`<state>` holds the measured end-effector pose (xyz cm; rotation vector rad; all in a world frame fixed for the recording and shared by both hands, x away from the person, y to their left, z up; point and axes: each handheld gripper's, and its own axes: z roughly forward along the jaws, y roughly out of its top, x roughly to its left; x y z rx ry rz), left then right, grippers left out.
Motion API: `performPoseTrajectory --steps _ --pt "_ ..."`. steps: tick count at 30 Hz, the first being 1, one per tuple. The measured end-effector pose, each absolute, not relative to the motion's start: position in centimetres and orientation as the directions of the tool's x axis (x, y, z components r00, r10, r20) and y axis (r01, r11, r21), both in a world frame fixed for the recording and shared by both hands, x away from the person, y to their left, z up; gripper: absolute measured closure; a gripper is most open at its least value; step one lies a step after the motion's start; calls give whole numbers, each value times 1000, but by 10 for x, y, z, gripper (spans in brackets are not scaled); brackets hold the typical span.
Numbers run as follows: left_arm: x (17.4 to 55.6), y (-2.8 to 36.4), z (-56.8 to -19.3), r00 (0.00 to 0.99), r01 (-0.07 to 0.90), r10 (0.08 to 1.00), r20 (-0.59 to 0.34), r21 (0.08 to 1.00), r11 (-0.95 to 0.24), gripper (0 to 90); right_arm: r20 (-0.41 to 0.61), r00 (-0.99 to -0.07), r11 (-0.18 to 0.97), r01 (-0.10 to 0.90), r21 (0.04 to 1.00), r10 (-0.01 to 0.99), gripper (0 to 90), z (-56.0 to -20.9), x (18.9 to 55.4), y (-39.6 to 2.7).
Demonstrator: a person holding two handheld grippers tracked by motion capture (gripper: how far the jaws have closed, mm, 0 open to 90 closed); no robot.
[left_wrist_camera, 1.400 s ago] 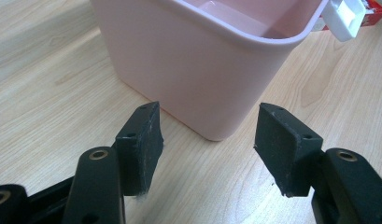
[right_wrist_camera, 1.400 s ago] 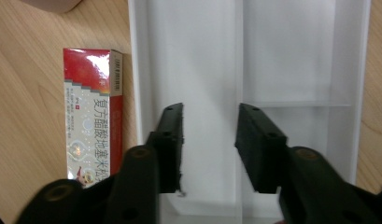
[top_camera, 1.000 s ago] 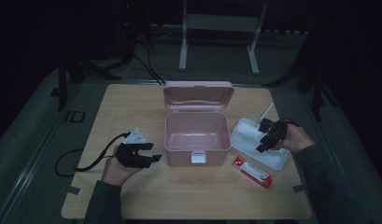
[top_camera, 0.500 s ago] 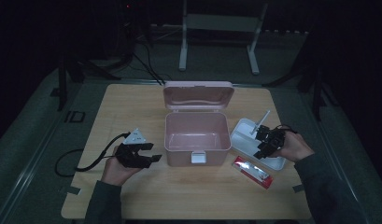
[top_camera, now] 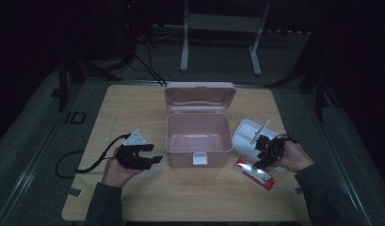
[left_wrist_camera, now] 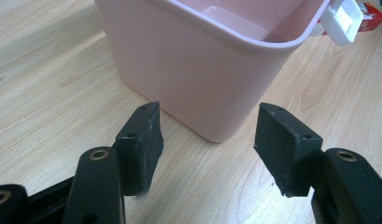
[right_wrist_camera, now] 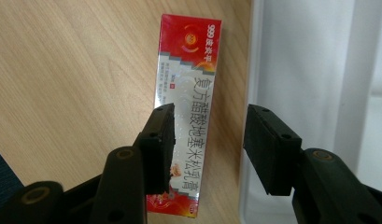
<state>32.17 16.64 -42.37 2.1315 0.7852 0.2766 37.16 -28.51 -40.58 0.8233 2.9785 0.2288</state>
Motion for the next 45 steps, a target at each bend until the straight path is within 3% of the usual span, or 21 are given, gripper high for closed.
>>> performPoseTrajectory --steps 45 --pt "321 165 -424 781 439 620 -71 768 -466 409 21 -857 854 515 74 515 455 -434 353 -278"
